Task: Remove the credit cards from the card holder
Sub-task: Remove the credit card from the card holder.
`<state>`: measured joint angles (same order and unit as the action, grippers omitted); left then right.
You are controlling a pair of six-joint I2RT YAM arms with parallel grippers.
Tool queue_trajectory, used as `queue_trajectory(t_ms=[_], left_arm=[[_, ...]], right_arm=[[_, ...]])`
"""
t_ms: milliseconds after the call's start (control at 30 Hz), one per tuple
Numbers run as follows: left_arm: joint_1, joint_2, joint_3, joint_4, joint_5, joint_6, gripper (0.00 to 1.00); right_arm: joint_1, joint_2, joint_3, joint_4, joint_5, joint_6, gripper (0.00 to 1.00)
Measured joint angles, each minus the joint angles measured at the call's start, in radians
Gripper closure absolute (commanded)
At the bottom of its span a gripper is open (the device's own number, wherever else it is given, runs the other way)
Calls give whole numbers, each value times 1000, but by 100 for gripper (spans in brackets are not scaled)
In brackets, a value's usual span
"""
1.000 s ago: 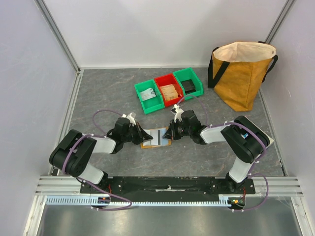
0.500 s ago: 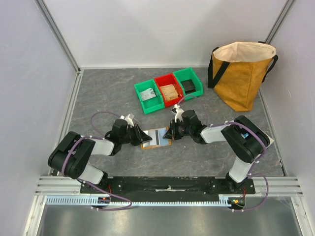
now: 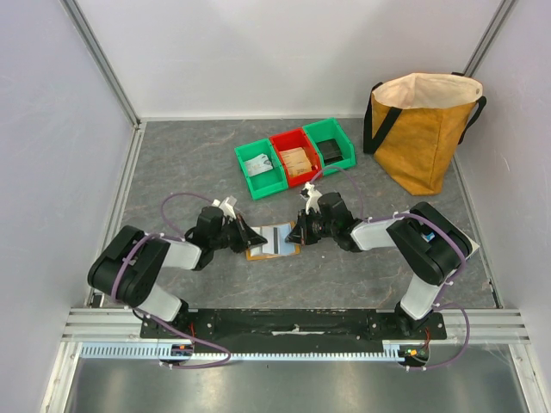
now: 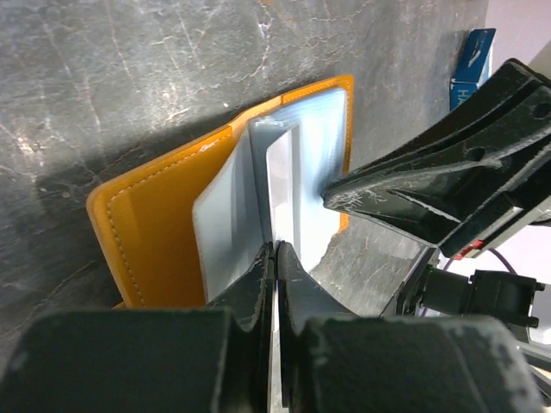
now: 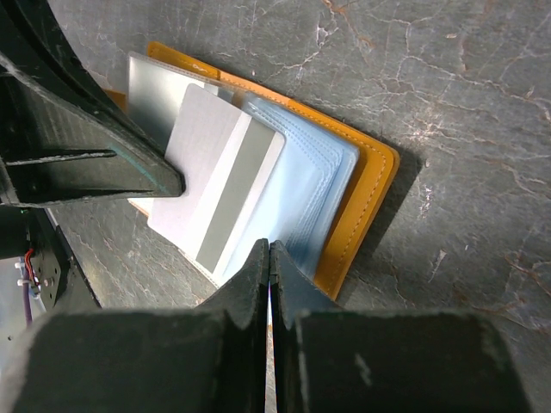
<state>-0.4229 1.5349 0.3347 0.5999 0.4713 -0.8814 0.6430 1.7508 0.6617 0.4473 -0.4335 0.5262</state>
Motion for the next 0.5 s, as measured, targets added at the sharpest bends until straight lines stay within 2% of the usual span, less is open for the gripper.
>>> queue_trajectory(t_ms=[133, 333, 433, 500], left_arm=[[8, -66, -2, -48, -2, 16, 98], [13, -289, 2, -249, -87, 121, 98], [13, -393, 6, -336, -135, 162, 98], [10, -447, 19, -396, -166, 188, 98]], right_arm=[[-2, 0, 0, 0, -3, -3, 98], [-8, 0, 0, -4, -10, -3, 97], [-8, -6, 1, -16, -10, -4, 93], [-11, -18, 1, -40, -6, -10, 85]])
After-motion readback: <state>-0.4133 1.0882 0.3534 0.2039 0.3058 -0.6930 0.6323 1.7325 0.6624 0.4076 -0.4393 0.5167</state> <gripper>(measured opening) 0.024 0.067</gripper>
